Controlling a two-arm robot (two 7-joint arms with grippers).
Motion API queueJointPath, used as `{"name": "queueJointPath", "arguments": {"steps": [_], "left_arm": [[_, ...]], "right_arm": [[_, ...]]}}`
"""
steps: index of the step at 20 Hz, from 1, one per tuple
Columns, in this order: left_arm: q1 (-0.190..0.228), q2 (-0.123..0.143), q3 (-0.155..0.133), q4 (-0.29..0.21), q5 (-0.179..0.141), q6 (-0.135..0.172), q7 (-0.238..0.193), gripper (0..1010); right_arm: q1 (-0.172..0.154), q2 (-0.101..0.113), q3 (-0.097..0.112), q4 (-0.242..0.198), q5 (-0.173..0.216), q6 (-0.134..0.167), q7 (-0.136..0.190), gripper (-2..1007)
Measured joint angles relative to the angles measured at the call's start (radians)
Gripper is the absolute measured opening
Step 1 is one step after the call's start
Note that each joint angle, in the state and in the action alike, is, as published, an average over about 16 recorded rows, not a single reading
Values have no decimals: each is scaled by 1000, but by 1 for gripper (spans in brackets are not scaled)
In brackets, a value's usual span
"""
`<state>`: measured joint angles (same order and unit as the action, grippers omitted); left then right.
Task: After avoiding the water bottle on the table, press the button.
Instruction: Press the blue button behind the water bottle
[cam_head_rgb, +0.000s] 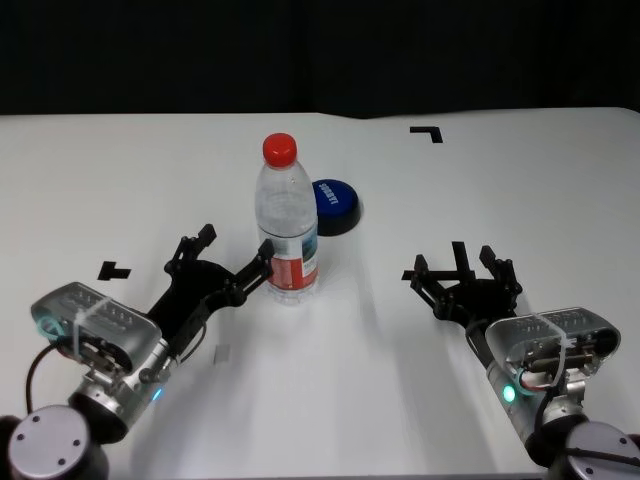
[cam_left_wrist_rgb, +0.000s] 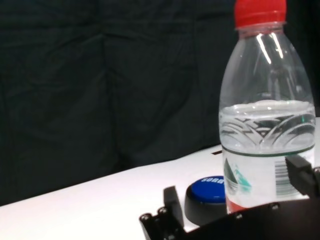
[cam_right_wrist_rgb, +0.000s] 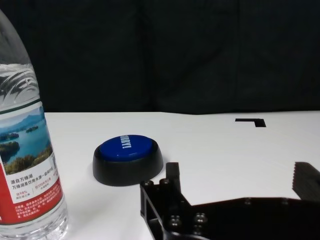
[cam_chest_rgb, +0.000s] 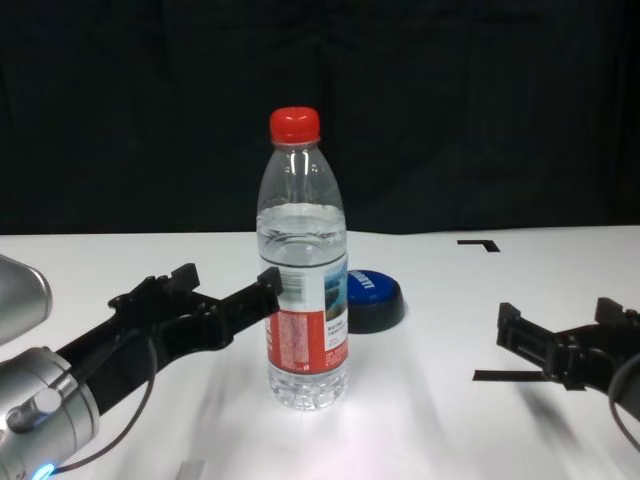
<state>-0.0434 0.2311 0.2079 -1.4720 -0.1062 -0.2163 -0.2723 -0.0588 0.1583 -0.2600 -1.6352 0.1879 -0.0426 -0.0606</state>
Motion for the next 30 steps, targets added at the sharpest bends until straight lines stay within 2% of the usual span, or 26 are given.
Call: {"name": "queueJointPath", "arguments": {"steps": [11,21,30], "left_arm": [[35,2,-20,-38,3,5,26,1003],[81,-4,-62,-86,21,10,67,1003],[103,-22,-101,-108,49,26,109,1003]], "right_arm": [[0,0,0,0,0,0,0,1003],[0,0,0,0,0,0,0,1003],[0,0,0,0,0,0,0,1003]]}}
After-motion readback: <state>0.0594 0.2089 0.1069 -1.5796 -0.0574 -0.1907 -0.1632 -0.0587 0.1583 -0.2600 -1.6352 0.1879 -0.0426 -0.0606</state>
